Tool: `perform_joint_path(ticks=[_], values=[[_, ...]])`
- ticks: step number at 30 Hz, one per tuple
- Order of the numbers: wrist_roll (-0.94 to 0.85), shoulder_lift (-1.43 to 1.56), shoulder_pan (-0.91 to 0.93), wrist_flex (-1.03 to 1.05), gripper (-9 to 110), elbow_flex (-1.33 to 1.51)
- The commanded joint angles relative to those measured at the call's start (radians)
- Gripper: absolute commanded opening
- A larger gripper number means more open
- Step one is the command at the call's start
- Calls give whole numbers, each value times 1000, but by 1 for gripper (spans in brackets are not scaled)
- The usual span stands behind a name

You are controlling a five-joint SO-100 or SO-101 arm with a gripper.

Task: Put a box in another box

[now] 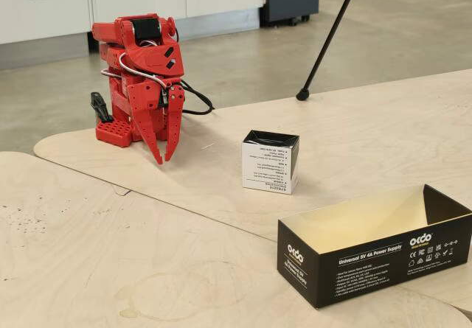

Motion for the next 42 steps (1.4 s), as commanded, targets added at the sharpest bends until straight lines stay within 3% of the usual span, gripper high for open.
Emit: perform_joint_path(ticks=[1, 12, 16, 21, 25, 33, 37, 42], values=[[-17, 6, -8, 64, 0, -5], [43, 6, -78, 52, -1, -5], [239, 6, 8, -164, 1, -5], [360, 5, 193, -350, 13, -78], [517, -51, 212, -327, 18, -324], [1011, -765, 146, -87, 28, -1177], [1232, -923, 46, 5, 31, -1387], [1278, -1014, -181, 130, 34, -1500]])
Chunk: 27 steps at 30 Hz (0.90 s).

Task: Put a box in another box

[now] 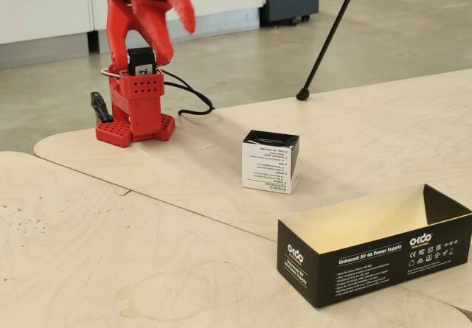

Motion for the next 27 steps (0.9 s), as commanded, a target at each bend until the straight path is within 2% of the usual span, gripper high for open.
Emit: perform_joint_path(ticks=[1, 8, 12, 17, 20, 27], values=[[35, -63, -172, 95, 35, -150], [-5, -170, -354, 198, 40, -179], [-132, -224, -408, 222, 40, -195], [-500, -267, -359, 193, 40, -153], [-744, -275, -313, 121, 39, -110], [-1158, -267, -249, -130, 40, 57]])
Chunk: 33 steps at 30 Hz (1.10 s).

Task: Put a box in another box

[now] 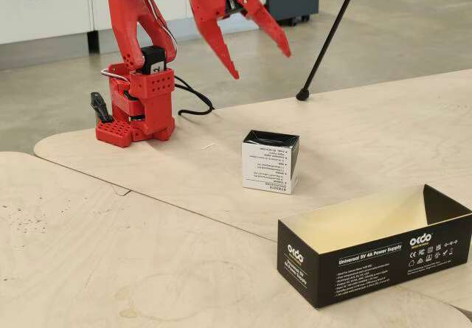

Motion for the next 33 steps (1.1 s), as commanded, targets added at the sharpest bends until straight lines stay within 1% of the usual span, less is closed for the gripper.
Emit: perform_joint_path(ticks=[1, 6, 10, 24, 33], values=[[-249, 18, 23, -161, 40, 72], [-454, 2, 20, -362, 40, 186], [-515, -3, -5, -431, 40, 232], [-522, -6, -103, -535, 40, 345], [-512, -51, -107, -623, 39, 422]])
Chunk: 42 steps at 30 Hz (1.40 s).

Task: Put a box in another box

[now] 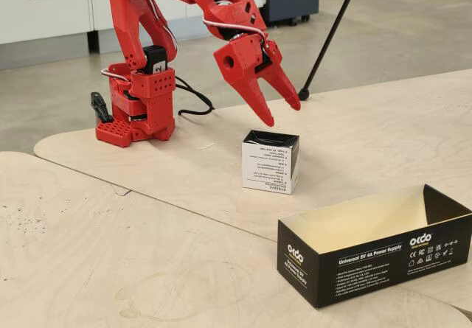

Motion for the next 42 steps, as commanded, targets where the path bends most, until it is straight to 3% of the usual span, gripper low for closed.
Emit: perform_joint_path(ticks=[1, 21, 32, 42], values=[[8, -3, -3, -54, 40, 9], [-63, -46, 110, -213, 41, 152], [-32, -18, 81, -252, 40, 209], [-15, -14, 71, -273, 23, 204]])
